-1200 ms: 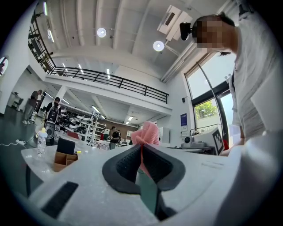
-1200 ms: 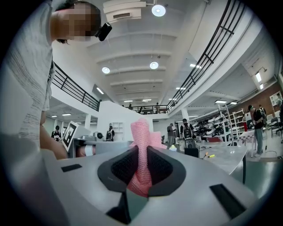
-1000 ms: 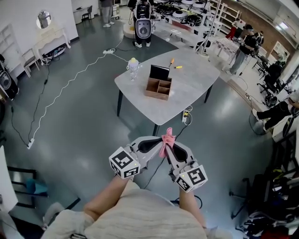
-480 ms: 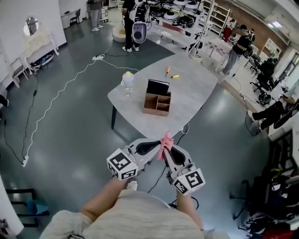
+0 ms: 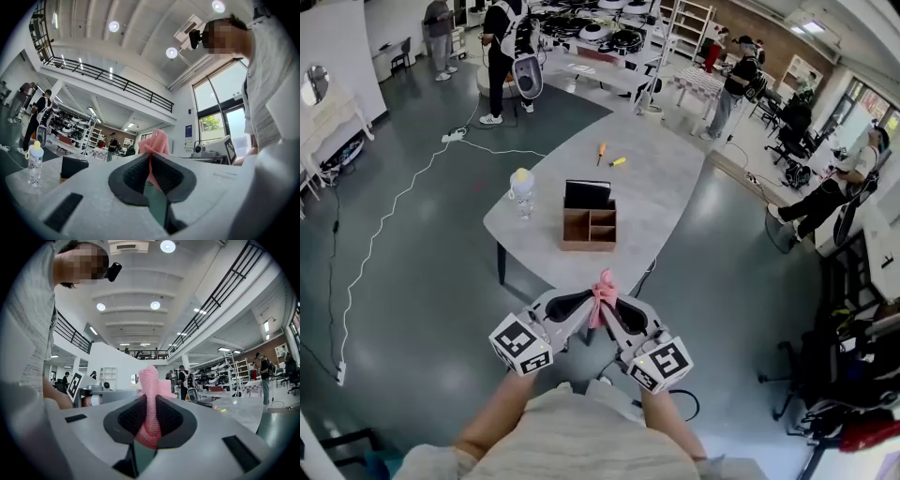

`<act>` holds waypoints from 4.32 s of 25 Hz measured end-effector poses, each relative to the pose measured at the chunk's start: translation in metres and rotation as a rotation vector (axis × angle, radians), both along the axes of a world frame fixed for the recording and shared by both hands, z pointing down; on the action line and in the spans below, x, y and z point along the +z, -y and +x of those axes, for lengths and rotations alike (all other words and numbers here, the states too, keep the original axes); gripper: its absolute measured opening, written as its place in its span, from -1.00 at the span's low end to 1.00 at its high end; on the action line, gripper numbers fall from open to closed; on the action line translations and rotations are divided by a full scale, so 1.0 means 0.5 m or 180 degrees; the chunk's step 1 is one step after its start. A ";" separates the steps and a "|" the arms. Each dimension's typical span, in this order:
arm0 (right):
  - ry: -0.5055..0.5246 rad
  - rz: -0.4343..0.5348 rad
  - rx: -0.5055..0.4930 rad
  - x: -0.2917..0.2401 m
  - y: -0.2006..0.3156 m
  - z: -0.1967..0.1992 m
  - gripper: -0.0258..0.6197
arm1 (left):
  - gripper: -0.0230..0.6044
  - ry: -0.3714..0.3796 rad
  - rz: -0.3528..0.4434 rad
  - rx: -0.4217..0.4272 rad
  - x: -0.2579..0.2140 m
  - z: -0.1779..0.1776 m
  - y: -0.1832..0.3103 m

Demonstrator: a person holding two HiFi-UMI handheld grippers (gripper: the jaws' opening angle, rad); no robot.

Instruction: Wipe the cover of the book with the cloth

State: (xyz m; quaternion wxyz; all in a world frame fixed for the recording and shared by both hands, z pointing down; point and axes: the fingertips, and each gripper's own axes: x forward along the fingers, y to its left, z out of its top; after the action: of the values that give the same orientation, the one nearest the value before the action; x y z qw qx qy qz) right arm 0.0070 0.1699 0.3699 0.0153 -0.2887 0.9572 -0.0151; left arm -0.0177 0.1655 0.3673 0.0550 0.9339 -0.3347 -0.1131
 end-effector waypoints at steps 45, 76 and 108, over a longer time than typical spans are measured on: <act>0.0010 -0.0260 -0.0004 0.086 0.612 0.089 -0.75 | -0.71 0.1294 -0.0541 -0.0117 0.233 0.004 0.592; -0.0120 -0.0464 0.0500 0.125 0.689 0.011 -0.75 | -0.24 0.3265 -0.0296 0.0990 0.328 -0.096 0.854; -0.0124 -0.0540 0.0686 0.143 0.680 0.054 -0.75 | -0.67 0.3355 -0.1394 0.1080 0.387 -0.094 0.872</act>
State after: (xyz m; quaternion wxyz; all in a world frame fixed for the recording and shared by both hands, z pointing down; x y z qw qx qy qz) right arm 0.0341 -0.1700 0.4415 -0.0263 -0.3903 0.9160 -0.0886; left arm -0.0648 -0.2703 0.5606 0.0901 0.8715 -0.1785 0.4478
